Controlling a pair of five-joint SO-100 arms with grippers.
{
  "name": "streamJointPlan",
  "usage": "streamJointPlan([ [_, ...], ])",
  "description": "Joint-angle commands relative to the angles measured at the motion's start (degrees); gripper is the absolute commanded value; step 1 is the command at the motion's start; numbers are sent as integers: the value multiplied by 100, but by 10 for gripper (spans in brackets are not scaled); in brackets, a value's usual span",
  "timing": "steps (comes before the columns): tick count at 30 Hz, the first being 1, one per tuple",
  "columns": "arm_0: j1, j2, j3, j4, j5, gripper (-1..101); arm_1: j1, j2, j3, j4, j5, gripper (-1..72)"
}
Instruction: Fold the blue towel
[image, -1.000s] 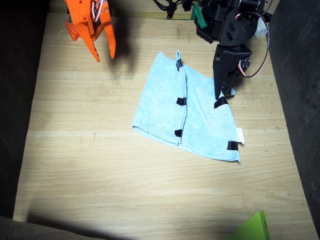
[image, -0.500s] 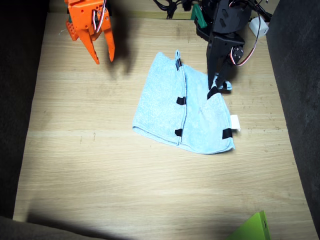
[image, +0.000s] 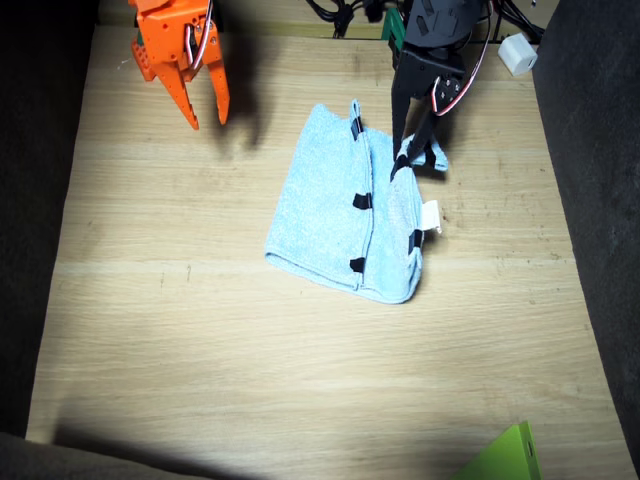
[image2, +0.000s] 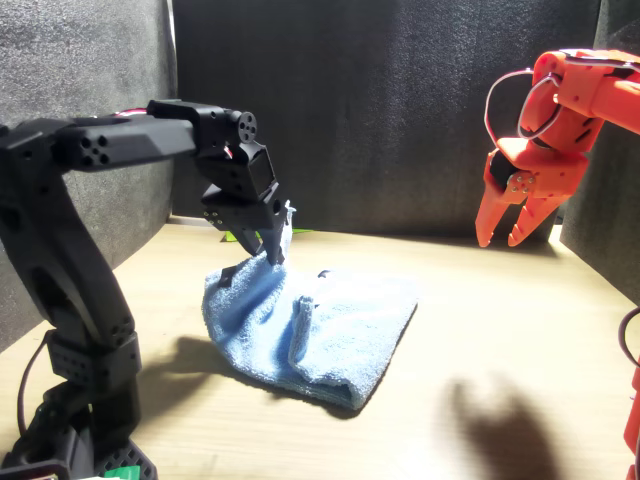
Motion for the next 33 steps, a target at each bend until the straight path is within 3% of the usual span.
streamJointPlan([
  [1,-114,26,-448,44,141,-5,70,308,97,35,53,204],
  [4,-211,35,-729,-70,193,-5,79,308,132,18,88,204],
  [11,-422,193,-501,-1257,202,-5,79,360,149,53,123,203],
  [16,-492,563,932,-3621,536,-4,53,439,158,97,123,203],
  [19,-686,773,2637,-6469,1960,-4,53,466,158,141,132,202],
  [20,-817,756,2944,-6917,2382,-4,53,475,158,149,132,202],
  [24,-1099,545,3182,-6794,2479,9,26,483,158,167,132,201],
  [28,-1266,694,3234,-5950,2065,-3,26,483,158,141,123,201],
  [32,-1389,1020,3173,-4465,1960,206,88,422,158,79,123,199],
  [33,-1406,1072,3120,-4131,1986,219,114,422,158,62,123,198],
])
